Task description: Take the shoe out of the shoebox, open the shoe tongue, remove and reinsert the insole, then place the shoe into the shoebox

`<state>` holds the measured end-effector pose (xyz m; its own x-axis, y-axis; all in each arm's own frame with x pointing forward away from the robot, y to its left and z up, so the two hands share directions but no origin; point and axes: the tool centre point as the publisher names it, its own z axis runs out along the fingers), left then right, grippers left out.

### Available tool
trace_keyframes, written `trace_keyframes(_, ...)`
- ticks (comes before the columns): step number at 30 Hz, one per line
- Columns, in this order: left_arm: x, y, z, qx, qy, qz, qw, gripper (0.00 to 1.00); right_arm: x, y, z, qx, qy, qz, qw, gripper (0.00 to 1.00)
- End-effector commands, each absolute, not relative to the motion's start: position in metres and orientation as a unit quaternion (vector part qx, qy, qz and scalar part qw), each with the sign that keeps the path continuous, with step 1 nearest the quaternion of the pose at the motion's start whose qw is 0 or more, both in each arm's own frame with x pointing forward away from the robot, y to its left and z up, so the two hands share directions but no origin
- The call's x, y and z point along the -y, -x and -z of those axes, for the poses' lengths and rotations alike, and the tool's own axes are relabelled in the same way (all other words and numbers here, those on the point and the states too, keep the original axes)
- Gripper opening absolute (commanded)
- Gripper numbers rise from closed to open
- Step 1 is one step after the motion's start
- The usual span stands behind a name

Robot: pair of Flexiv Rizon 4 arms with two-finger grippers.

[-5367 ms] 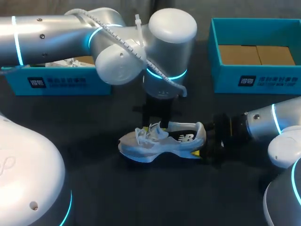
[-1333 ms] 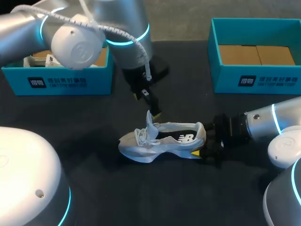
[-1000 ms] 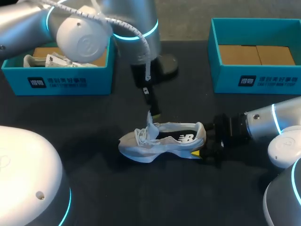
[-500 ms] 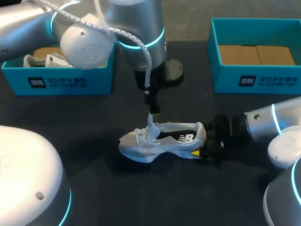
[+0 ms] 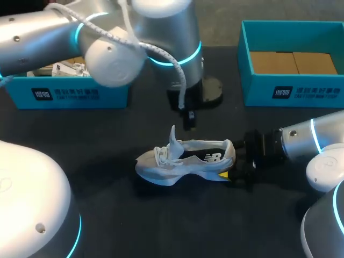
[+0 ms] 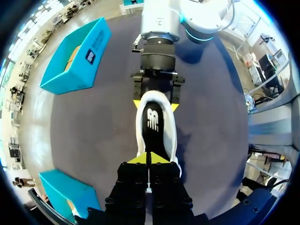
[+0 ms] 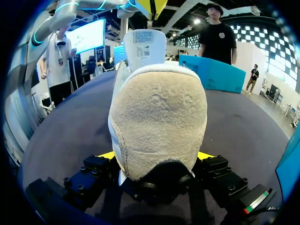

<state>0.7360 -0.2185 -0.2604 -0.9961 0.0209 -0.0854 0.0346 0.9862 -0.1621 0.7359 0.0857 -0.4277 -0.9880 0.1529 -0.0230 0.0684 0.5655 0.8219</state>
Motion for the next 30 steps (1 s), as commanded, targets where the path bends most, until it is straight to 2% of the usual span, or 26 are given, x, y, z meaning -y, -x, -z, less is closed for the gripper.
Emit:
trace_keyframes(1, 0.246, -0.736, 0.278, -0.997, -0.021, 0.073, 0.033, 0.00, -0.087, -0.736, 0.427, -0.885, -0.064, -0.459, 0.046, 0.00)
trace_keyframes(15, 0.255, -0.718, 0.306, -0.998, -0.021, 0.053, 0.004, 0.00, -0.087, -0.736, 0.427, -0.885, -0.064, -0.459, 0.046, 0.00)
trace_keyframes(30, 0.255, -0.718, 0.307, -0.998, -0.019, 0.052, 0.002, 0.00, -0.087, -0.736, 0.427, -0.885, -0.064, -0.459, 0.046, 0.00)
